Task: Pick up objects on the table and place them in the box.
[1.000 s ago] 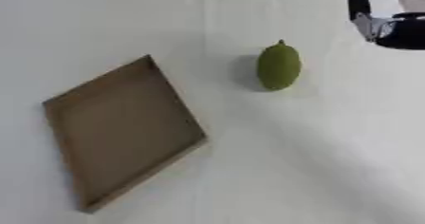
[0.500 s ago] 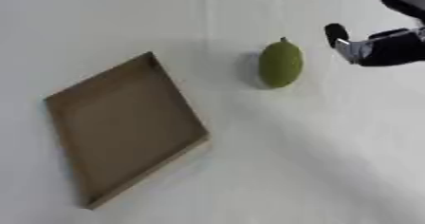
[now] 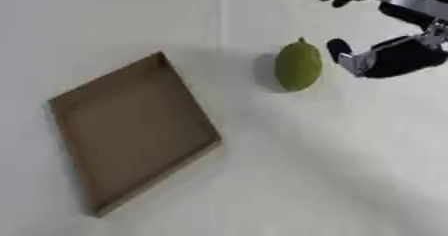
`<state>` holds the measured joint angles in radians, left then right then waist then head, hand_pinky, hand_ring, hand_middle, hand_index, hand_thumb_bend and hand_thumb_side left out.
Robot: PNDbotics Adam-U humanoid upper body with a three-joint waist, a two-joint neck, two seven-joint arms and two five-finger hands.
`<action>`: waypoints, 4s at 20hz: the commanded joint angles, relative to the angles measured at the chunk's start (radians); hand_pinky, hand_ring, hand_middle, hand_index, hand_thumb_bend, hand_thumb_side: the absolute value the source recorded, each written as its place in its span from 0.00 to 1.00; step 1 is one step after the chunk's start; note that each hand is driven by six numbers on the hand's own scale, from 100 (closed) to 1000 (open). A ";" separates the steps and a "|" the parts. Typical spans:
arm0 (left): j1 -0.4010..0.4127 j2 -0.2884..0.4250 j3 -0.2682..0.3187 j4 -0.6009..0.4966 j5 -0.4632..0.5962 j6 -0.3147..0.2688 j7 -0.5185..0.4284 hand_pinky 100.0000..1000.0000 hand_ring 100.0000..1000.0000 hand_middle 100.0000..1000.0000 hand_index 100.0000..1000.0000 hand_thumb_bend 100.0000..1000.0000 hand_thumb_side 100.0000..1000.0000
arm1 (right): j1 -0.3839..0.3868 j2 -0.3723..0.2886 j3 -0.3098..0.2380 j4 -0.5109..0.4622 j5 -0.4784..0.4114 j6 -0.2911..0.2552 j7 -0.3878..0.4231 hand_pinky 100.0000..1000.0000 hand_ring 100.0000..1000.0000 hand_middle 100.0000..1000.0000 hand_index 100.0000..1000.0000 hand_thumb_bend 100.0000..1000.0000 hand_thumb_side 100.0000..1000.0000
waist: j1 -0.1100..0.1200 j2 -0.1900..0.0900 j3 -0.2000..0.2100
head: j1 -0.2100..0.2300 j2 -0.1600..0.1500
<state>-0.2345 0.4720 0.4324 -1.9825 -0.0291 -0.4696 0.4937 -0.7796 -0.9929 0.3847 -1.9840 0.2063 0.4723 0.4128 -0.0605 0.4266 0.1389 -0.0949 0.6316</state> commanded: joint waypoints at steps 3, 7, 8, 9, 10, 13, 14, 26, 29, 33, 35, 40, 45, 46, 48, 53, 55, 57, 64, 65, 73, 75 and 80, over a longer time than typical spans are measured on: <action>-0.008 0.016 0.002 -0.017 0.011 0.002 -0.011 0.53 0.48 0.46 0.71 0.00 0.55 | -0.037 0.010 0.020 0.010 0.020 0.081 0.031 0.96 0.89 0.89 0.99 0.00 0.05 | -0.001 -0.021 0.006 | -0.007 0.000; -0.008 0.016 0.000 -0.017 0.014 0.003 -0.016 0.53 0.48 0.46 0.71 0.00 0.55 | -0.051 0.024 0.037 0.026 0.068 0.110 0.062 0.96 0.90 0.90 1.00 0.00 0.06 | -0.003 -0.022 0.009 | -0.008 -0.001; -0.008 0.016 0.000 -0.017 0.014 0.003 -0.016 0.53 0.48 0.46 0.71 0.00 0.55 | -0.054 0.027 0.041 0.033 0.083 0.108 0.068 0.96 0.90 0.91 0.99 0.00 0.07 | -0.003 -0.022 0.009 | -0.008 -0.001; -0.007 0.016 0.000 -0.017 0.015 0.003 -0.017 0.53 0.48 0.46 0.70 0.00 0.55 | -0.056 0.030 0.044 0.043 0.098 0.106 0.076 0.96 0.90 0.91 0.99 0.00 0.07 | -0.003 -0.022 0.009 | -0.009 -0.001; -0.007 0.015 0.000 -0.017 0.015 0.003 -0.017 0.53 0.48 0.46 0.70 0.00 0.55 | -0.059 0.036 0.049 0.056 0.114 0.103 0.086 0.96 0.90 0.91 0.99 0.00 0.06 | -0.003 -0.023 0.009 | -0.009 -0.001; -0.007 0.014 0.000 -0.017 0.017 0.004 -0.018 0.53 0.48 0.46 0.70 0.00 0.55 | -0.069 0.063 0.066 0.107 0.160 0.087 0.117 0.97 0.91 0.92 0.99 0.00 0.06 | -0.002 -0.023 0.010 | -0.011 -0.003; -0.007 0.013 0.000 -0.017 0.017 0.004 -0.019 0.53 0.48 0.46 0.70 0.00 0.55 | -0.073 0.073 0.071 0.124 0.175 0.080 0.126 0.97 0.91 0.92 1.00 0.00 0.06 | -0.002 -0.023 0.011 | -0.011 -0.004; -0.003 0.005 0.003 -0.017 0.019 0.005 -0.023 0.53 0.47 0.46 0.70 0.00 0.55 | -0.098 0.145 0.088 0.319 0.277 -0.011 0.164 0.98 0.93 0.94 1.00 0.00 0.13 | -0.002 -0.022 0.015 | -0.010 -0.009; -0.003 0.003 0.002 -0.017 0.021 0.006 -0.024 0.53 0.47 0.46 0.70 0.00 0.55 | -0.107 0.160 0.096 0.356 0.286 -0.025 0.169 0.98 0.93 0.94 1.00 0.00 0.14 | -0.002 -0.022 0.016 | -0.011 -0.011; -0.002 0.000 0.002 -0.017 0.021 0.006 -0.028 0.53 0.47 0.46 0.70 0.00 0.55 | -0.115 0.180 0.097 0.422 0.307 -0.034 0.172 0.98 0.93 0.94 1.00 0.00 0.17 | -0.002 -0.021 0.018 | -0.012 -0.014; -0.002 -0.002 0.003 -0.017 0.022 0.006 -0.028 0.53 0.47 0.46 0.70 0.00 0.55 | -0.118 0.192 0.096 0.453 0.303 -0.041 0.172 0.98 0.93 0.93 0.99 0.00 0.20 | -0.002 -0.020 0.019 | -0.013 -0.014; -0.002 -0.005 0.004 -0.017 0.023 0.008 -0.030 0.53 0.47 0.46 0.70 0.00 0.55 | -0.122 0.206 0.102 0.488 0.288 -0.064 0.180 0.97 0.92 0.89 0.98 0.00 0.19 | -0.003 -0.019 0.019 | -0.013 -0.012; 0.000 -0.008 0.005 -0.017 0.024 0.009 -0.031 0.53 0.47 0.46 0.70 0.00 0.55 | -0.129 0.220 0.107 0.537 0.313 -0.070 0.203 0.97 0.92 0.86 0.97 0.00 0.16 | -0.003 -0.020 0.021 | -0.013 -0.011; 0.000 -0.008 0.005 -0.017 0.024 0.009 -0.031 0.53 0.47 0.46 0.70 0.00 0.55 | -0.129 0.222 0.106 0.543 0.316 -0.071 0.206 0.97 0.91 0.83 0.95 0.00 0.17 | -0.003 -0.020 0.021 | -0.013 -0.011; 0.001 -0.009 0.006 -0.017 0.024 0.009 -0.031 0.53 0.47 0.46 0.70 0.00 0.55 | -0.128 0.223 0.101 0.549 0.316 -0.073 0.209 0.96 0.89 0.76 0.90 0.00 0.20 | -0.003 -0.020 0.021 | -0.012 -0.010; 0.002 -0.010 0.007 -0.017 0.024 0.010 -0.030 0.53 0.47 0.46 0.70 0.00 0.55 | -0.118 0.210 0.079 0.500 0.283 -0.060 0.153 0.86 0.76 0.57 0.74 0.00 0.20 | -0.002 -0.021 0.017 | -0.007 -0.007; 0.002 -0.010 0.007 -0.017 0.024 0.010 -0.030 0.53 0.47 0.46 0.70 0.00 0.55 | -0.114 0.204 0.081 0.477 0.276 -0.066 0.126 0.83 0.72 0.53 0.70 0.00 0.20 | -0.002 -0.022 0.016 | -0.006 -0.007; 0.002 -0.009 0.007 -0.017 0.024 0.010 -0.029 0.53 0.47 0.46 0.70 0.00 0.55 | -0.111 0.201 0.085 0.462 0.268 -0.074 0.105 0.81 0.67 0.49 0.66 0.00 0.19 | -0.001 -0.022 0.016 | -0.006 -0.007; 0.004 -0.009 0.007 -0.017 0.022 0.010 -0.027 0.53 0.47 0.46 0.70 0.00 0.55 | -0.099 0.182 0.081 0.370 0.248 -0.121 0.020 0.77 0.56 0.46 0.63 0.00 0.16 | -0.001 -0.024 0.015 | -0.003 -0.005; 0.004 -0.009 0.007 -0.017 0.022 0.010 -0.027 0.53 0.47 0.46 0.70 0.00 0.55 | -0.096 0.176 0.077 0.351 0.248 -0.128 0.009 0.76 0.55 0.46 0.63 0.00 0.16 | -0.001 -0.025 0.014 | -0.002 -0.005; 0.007 -0.008 0.007 -0.017 0.022 0.011 -0.026 0.53 0.47 0.46 0.70 0.00 0.55 | -0.100 0.142 0.024 0.168 0.300 -0.143 -0.078 0.75 0.51 0.47 0.63 0.00 0.13 | -0.002 -0.029 0.012 | 0.004 -0.003; 0.008 -0.008 0.008 -0.017 0.023 0.011 -0.025 0.53 0.47 0.46 0.70 0.00 0.55 | -0.107 0.138 0.013 0.117 0.321 -0.141 -0.091 0.75 0.51 0.46 0.63 0.00 0.13 | -0.002 -0.030 0.013 | 0.004 -0.003; 0.009 -0.006 0.006 -0.017 0.023 0.011 -0.025 0.53 0.47 0.46 0.70 0.00 0.55 | -0.152 0.145 0.002 -0.002 0.370 -0.152 -0.096 0.74 0.50 0.46 0.63 0.00 0.11 | -0.004 -0.034 0.014 | 0.004 -0.001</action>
<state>-0.2260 0.4455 0.4280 -1.9827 -0.0075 -0.4577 0.4667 -0.9113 -0.8227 0.4072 -1.9431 0.5577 0.3233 0.3208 -0.0697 0.4196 0.1517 -0.0926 0.6316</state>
